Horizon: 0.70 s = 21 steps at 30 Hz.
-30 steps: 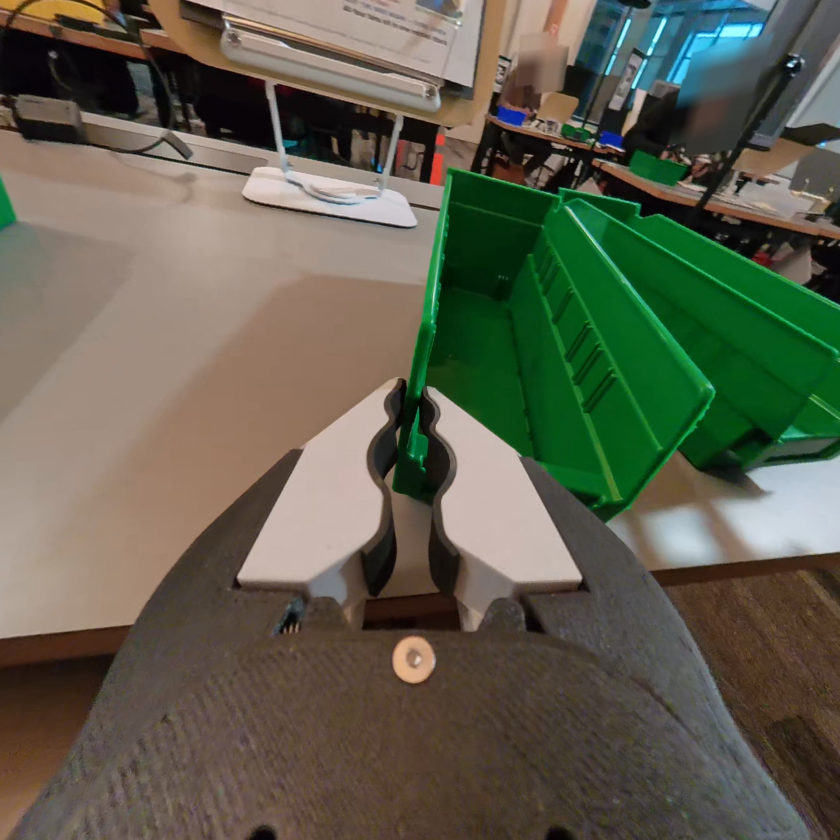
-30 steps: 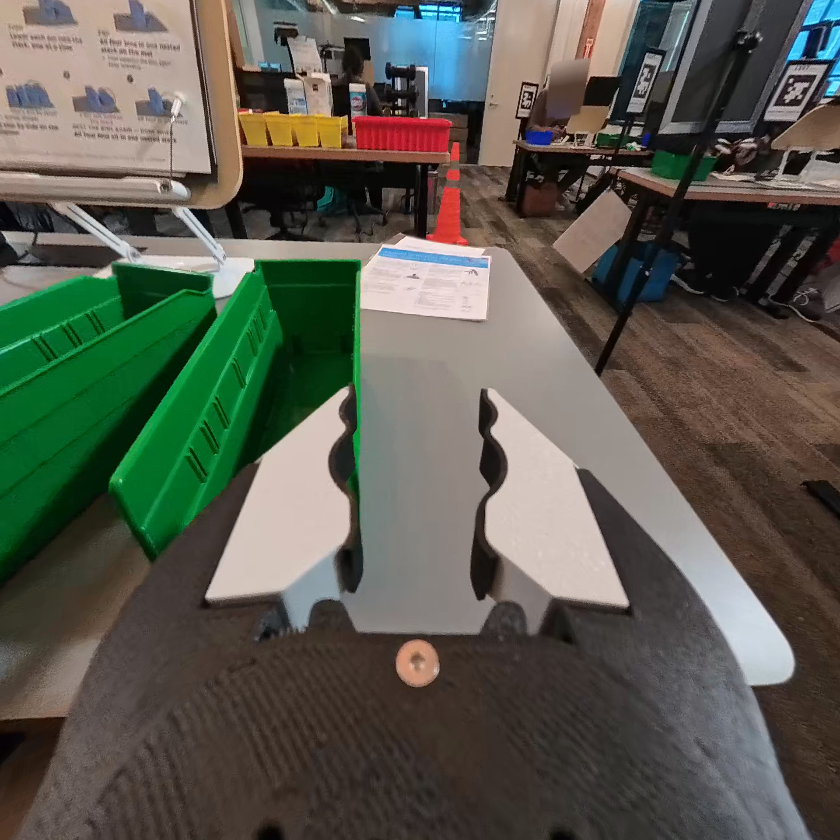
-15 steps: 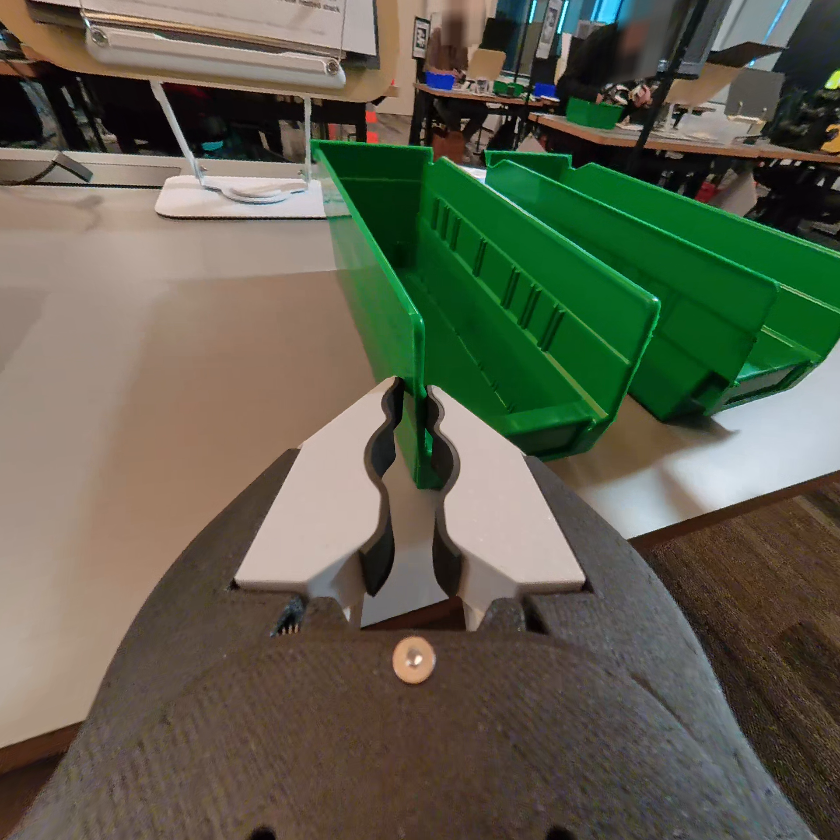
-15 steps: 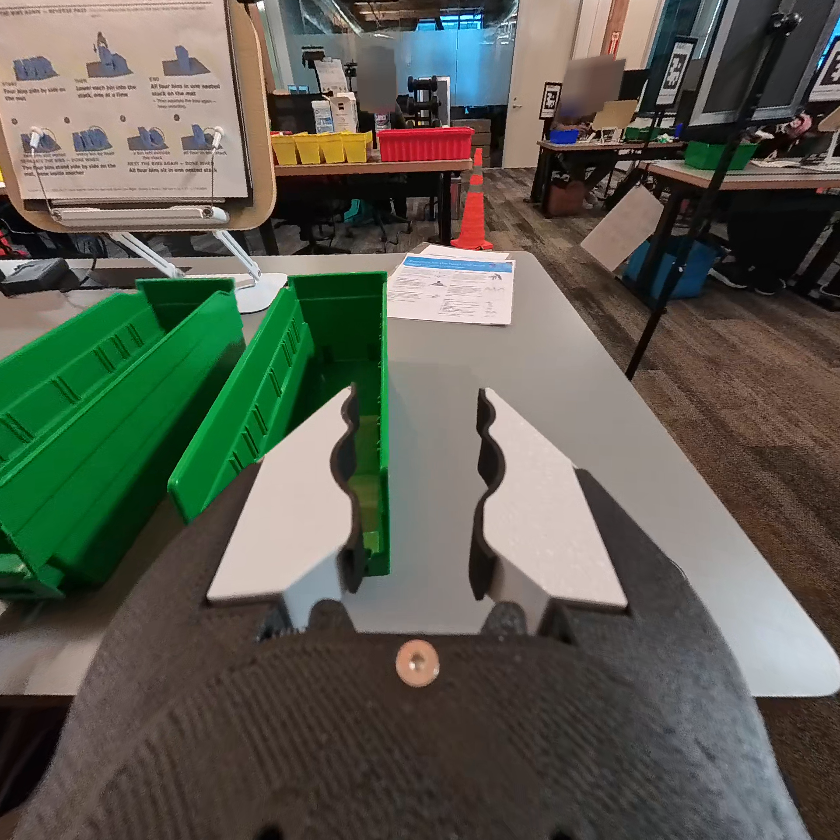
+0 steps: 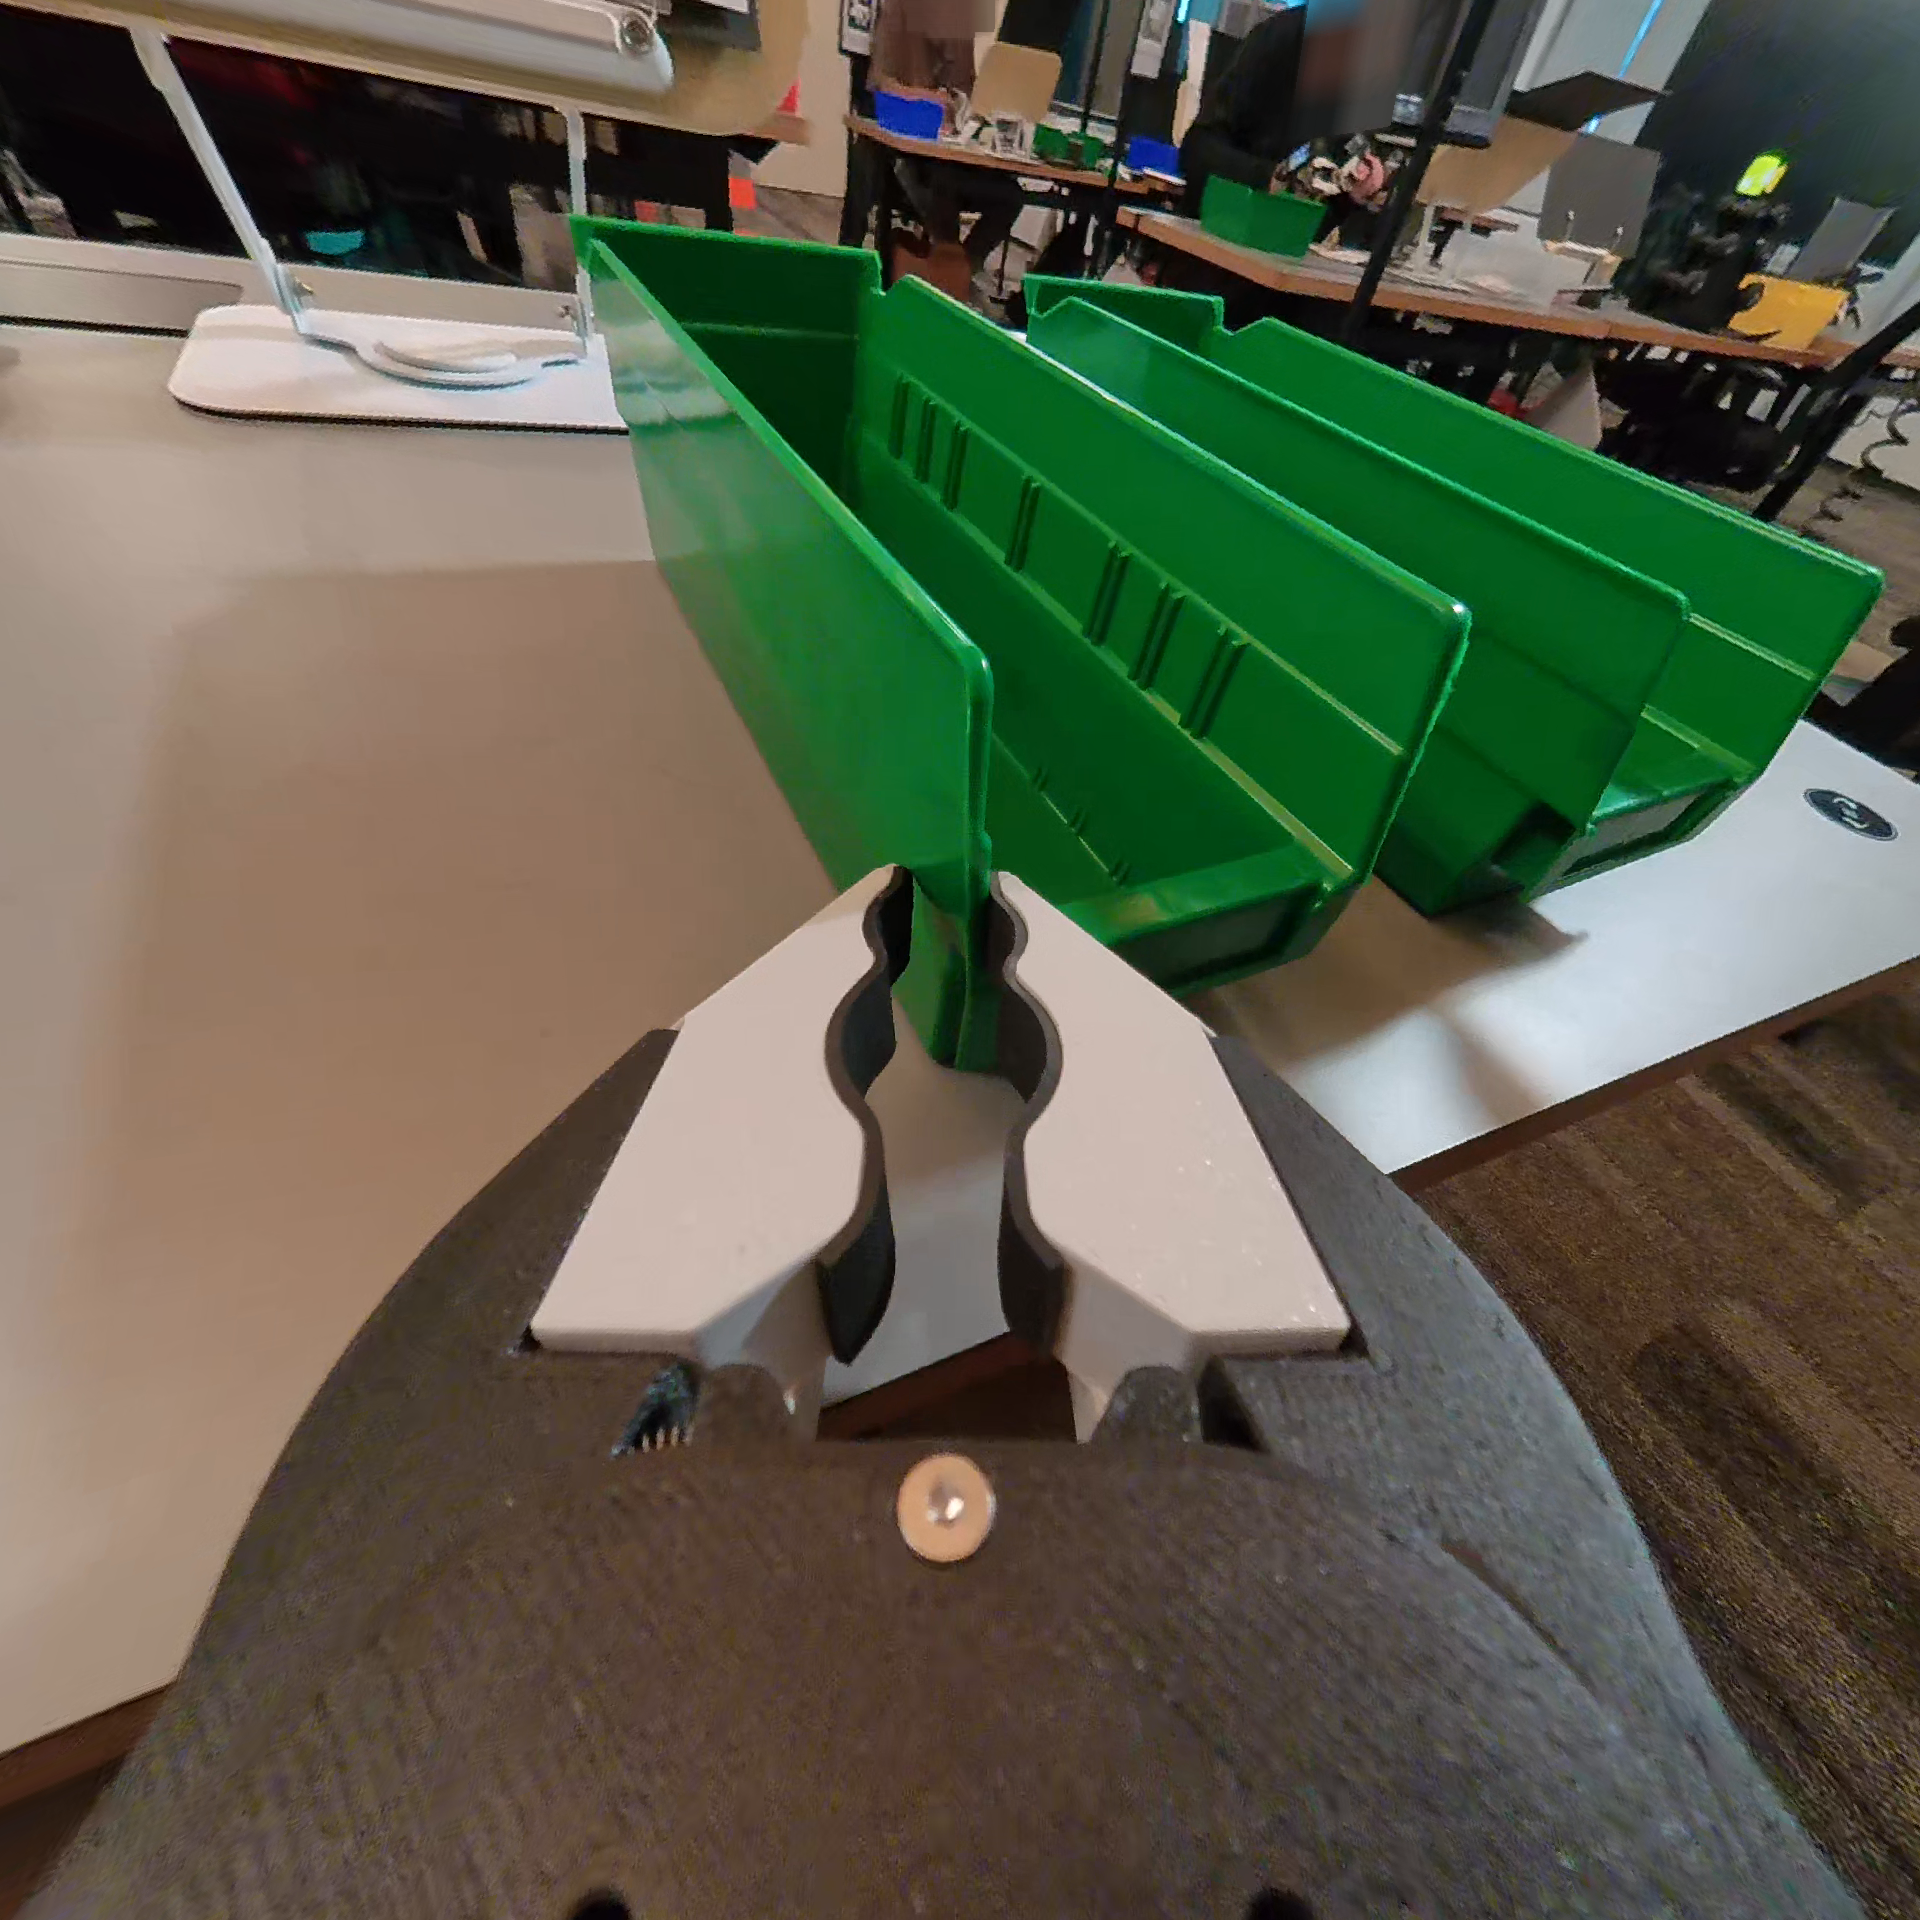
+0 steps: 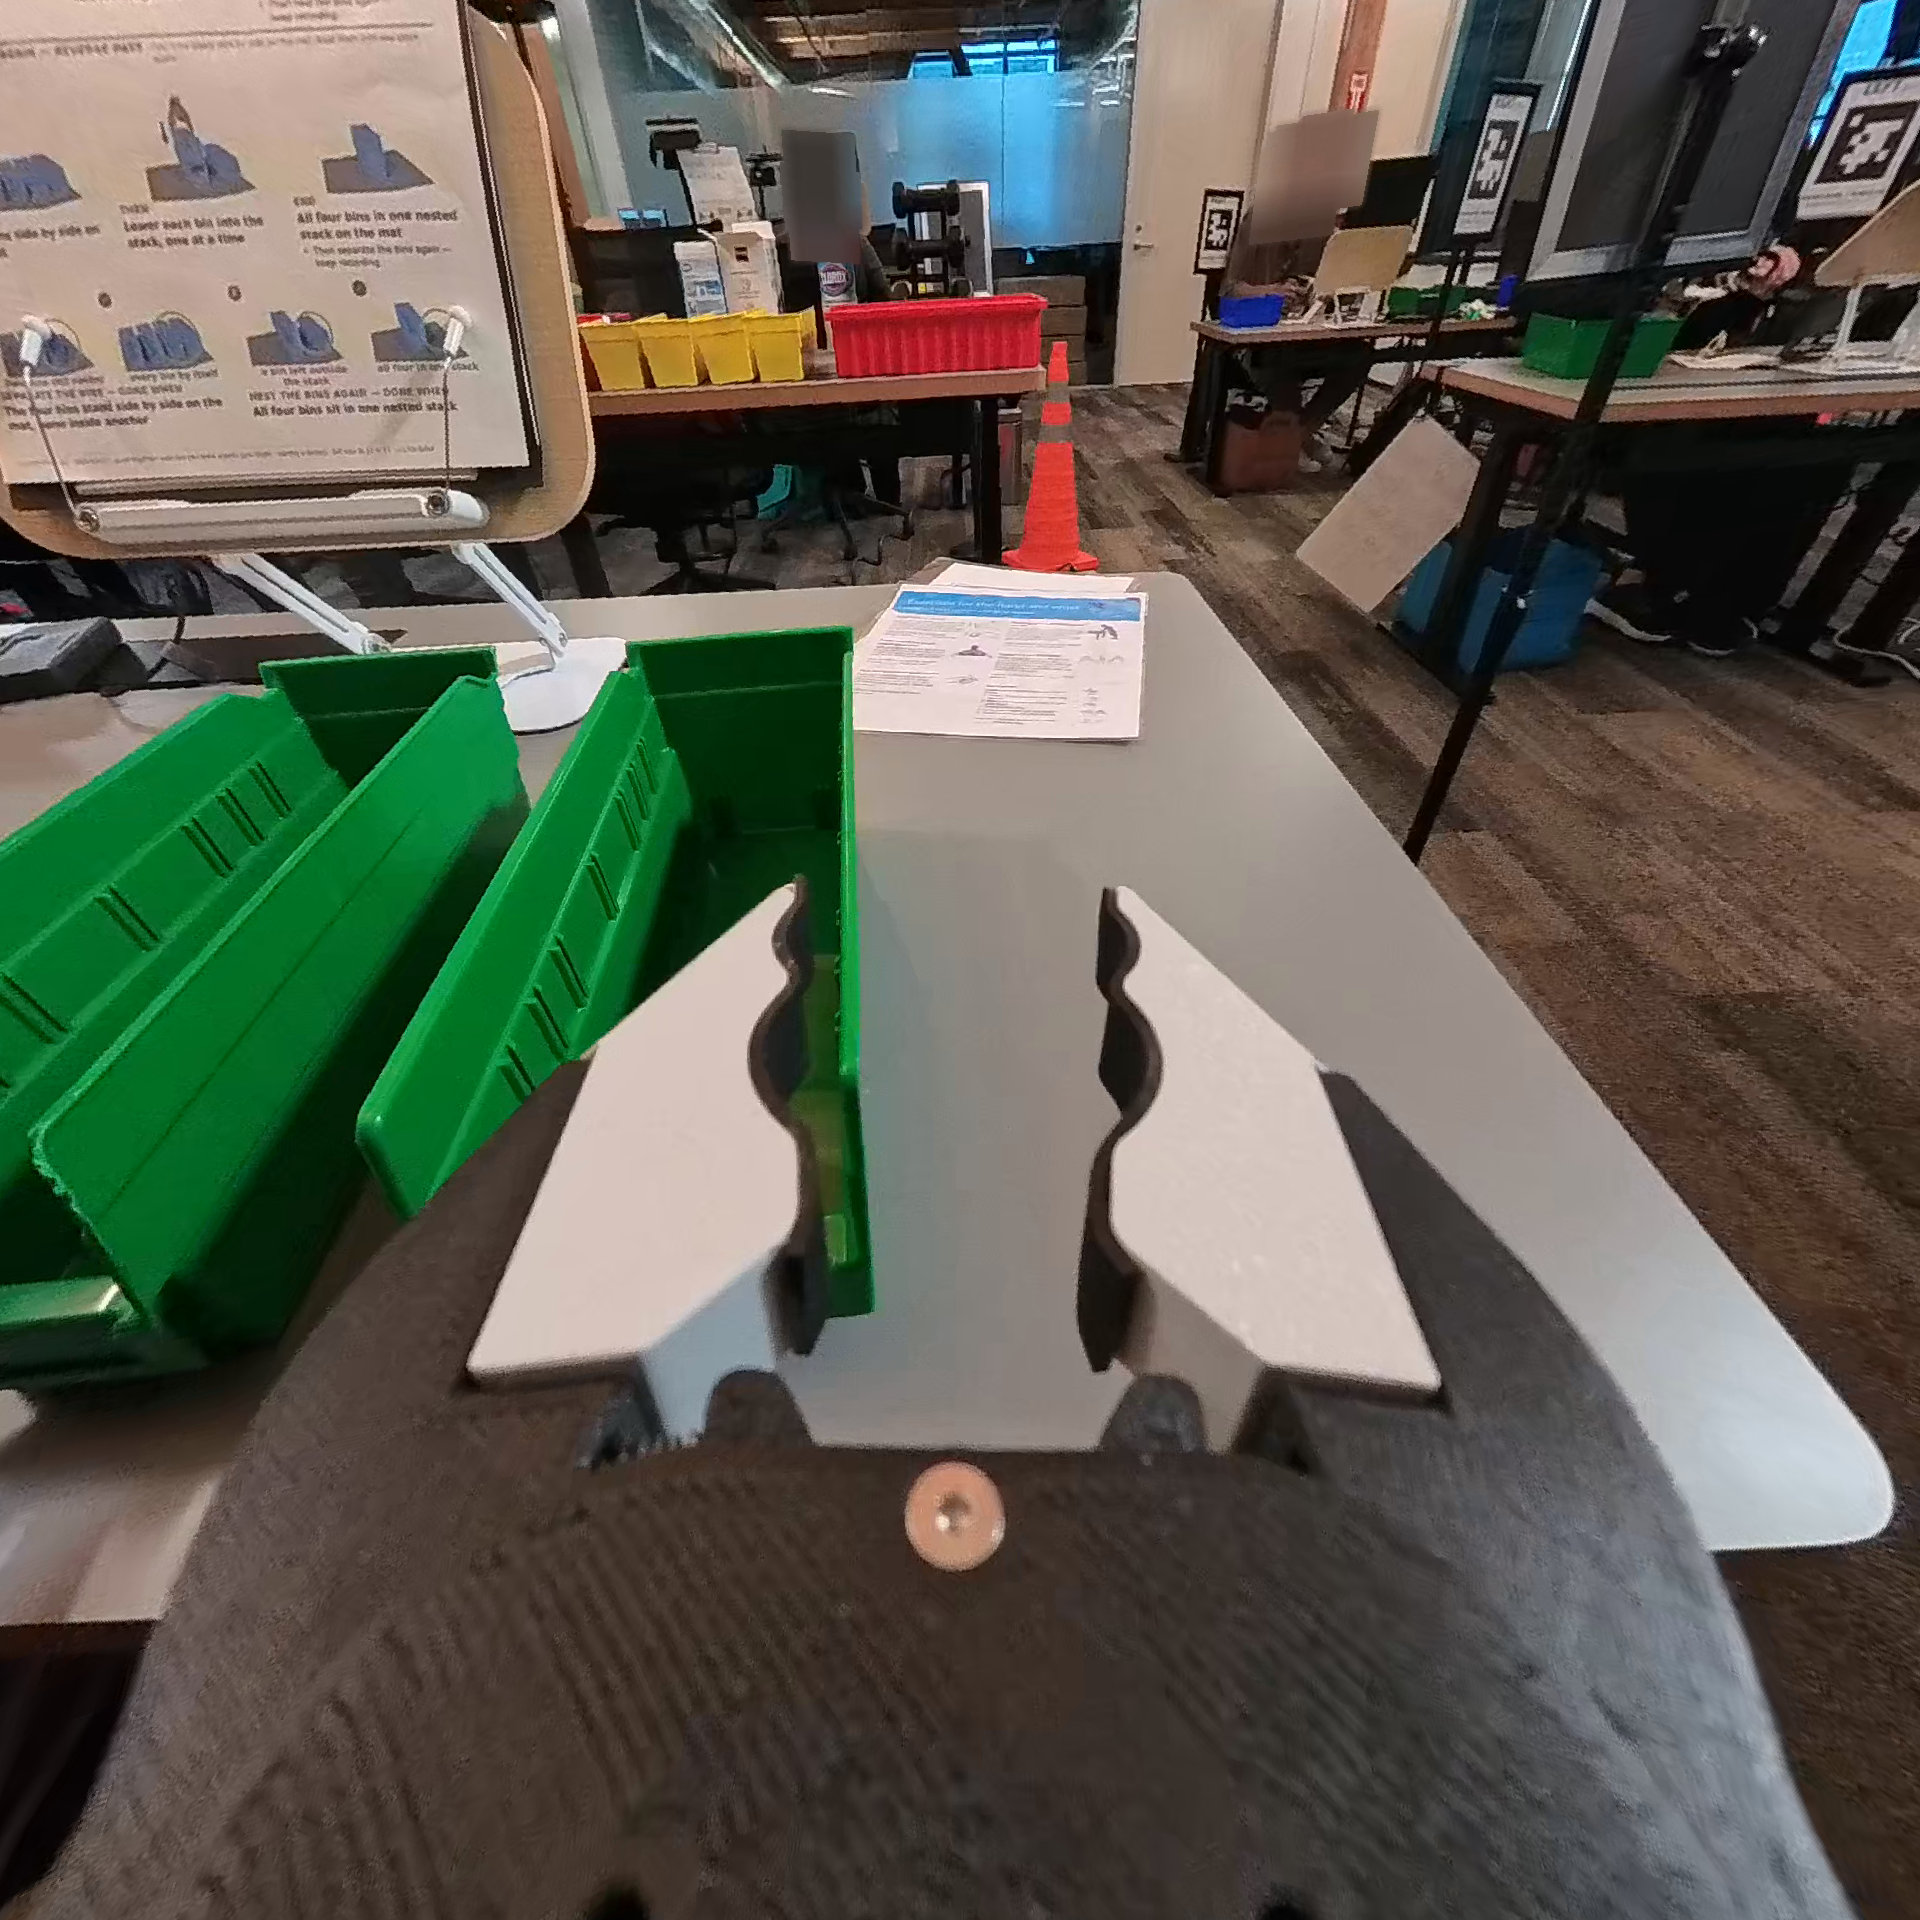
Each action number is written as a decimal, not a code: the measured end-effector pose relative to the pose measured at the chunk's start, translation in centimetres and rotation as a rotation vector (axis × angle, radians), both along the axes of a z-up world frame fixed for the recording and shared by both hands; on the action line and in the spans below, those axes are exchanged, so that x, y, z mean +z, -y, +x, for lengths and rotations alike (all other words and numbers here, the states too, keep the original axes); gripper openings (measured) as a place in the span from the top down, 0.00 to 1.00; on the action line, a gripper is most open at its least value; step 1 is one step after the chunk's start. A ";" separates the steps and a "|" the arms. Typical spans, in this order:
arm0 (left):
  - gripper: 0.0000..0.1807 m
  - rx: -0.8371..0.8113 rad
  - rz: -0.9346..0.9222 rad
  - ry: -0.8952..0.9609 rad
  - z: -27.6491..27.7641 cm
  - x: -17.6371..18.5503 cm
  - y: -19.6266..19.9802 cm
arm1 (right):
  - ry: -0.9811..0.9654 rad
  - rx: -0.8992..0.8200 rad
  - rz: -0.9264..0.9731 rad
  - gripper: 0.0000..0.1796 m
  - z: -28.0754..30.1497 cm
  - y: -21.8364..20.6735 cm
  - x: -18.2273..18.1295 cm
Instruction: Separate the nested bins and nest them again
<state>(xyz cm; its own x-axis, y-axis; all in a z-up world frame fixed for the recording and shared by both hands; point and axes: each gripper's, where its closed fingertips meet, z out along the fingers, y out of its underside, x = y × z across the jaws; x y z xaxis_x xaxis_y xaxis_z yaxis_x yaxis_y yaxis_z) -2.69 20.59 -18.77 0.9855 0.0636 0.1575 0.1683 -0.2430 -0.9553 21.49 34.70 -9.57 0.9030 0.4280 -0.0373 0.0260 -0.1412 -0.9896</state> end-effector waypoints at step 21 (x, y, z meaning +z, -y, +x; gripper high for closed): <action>0.95 -0.039 -0.012 0.024 -0.2 0.0 0.2 | -0.001 0.019 -0.030 0.70 -0.3 0.0 -0.7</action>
